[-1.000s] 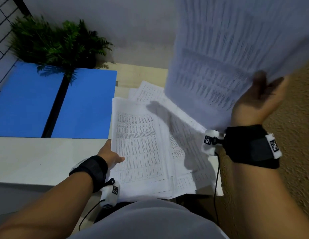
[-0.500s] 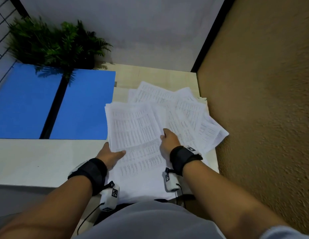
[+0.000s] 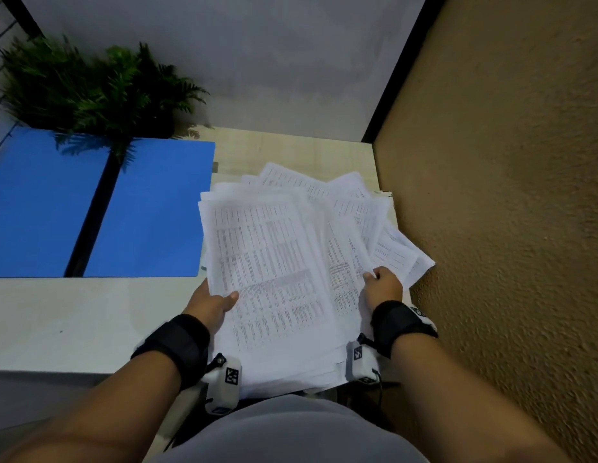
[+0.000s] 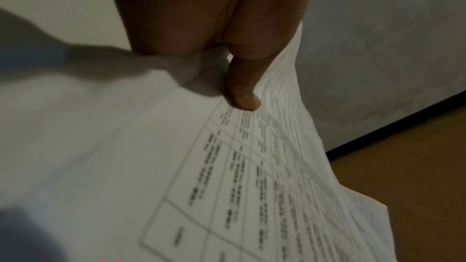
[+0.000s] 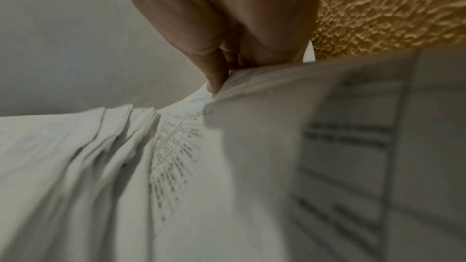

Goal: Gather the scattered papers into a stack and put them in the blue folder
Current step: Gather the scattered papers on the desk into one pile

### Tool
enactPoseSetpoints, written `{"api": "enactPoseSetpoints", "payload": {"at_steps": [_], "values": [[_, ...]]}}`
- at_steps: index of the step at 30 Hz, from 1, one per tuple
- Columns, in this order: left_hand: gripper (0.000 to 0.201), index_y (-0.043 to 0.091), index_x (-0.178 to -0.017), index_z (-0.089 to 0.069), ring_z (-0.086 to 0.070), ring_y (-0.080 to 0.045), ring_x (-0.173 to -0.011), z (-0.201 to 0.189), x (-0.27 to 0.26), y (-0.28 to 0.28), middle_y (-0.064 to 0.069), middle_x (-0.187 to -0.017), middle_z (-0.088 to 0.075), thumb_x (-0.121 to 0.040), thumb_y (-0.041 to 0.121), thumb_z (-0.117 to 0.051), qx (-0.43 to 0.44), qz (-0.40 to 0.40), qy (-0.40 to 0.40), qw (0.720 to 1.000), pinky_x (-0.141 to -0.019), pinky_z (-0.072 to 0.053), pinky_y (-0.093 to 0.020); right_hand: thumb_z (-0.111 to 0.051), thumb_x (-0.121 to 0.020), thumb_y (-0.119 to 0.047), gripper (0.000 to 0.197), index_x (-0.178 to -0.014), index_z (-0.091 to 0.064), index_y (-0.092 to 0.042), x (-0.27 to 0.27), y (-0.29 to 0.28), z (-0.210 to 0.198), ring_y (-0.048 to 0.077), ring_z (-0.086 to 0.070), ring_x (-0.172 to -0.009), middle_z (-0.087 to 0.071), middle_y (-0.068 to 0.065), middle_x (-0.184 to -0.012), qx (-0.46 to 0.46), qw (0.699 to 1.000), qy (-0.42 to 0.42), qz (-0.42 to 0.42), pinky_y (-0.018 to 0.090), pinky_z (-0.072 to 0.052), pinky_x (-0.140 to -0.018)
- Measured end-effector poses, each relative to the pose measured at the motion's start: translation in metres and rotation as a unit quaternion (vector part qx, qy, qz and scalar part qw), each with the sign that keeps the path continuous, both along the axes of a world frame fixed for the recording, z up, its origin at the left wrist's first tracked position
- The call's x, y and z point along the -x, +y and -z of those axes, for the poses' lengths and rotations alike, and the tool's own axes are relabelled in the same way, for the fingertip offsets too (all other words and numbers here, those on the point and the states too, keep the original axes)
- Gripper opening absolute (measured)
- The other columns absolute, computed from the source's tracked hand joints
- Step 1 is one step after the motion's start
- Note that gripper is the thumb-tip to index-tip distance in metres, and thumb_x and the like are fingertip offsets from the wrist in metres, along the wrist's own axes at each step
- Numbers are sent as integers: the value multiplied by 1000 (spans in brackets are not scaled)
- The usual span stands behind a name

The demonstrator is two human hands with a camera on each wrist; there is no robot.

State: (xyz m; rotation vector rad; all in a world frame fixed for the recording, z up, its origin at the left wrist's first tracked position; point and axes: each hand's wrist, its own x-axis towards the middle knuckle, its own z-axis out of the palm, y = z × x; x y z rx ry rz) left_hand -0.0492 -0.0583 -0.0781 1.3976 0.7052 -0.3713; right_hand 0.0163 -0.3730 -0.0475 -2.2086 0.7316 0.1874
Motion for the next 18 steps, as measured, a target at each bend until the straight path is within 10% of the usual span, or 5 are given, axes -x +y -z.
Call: {"api": "enactPoseSetpoints", "payload": {"at_steps": [11,15,18], "values": [[50,6,-141,-38,-56,-39,-119,-33,-30,-75,-18,-140,-48,-96,16,-58,-187,100,25,977,-98,-51,-44,-41,-98,-2,26,-119,-54,6,6,3,7,31,-53,-119,-57,16,-127,-112,990,83,18,21,-30,-93],[70,16,-156,-10,-45,-37,-134,-39,-27,-88,-18,-154,-36,-101,19,-53,-94,100,71,988,-105,-42,-42,-39,-99,-4,21,-89,-56,2,6,-5,-1,25,-52,-97,-58,18,-109,-144,983,116,15,24,-36,-82],[68,11,-156,-17,-38,-36,-143,-40,-18,-94,-18,-158,-35,-100,15,-55,-64,129,90,986,-115,-33,-43,-42,-101,-28,40,-129,-54,-3,11,-10,-1,31,-54,-120,-55,15,-134,-208,972,97,44,36,-42,-103]]}}
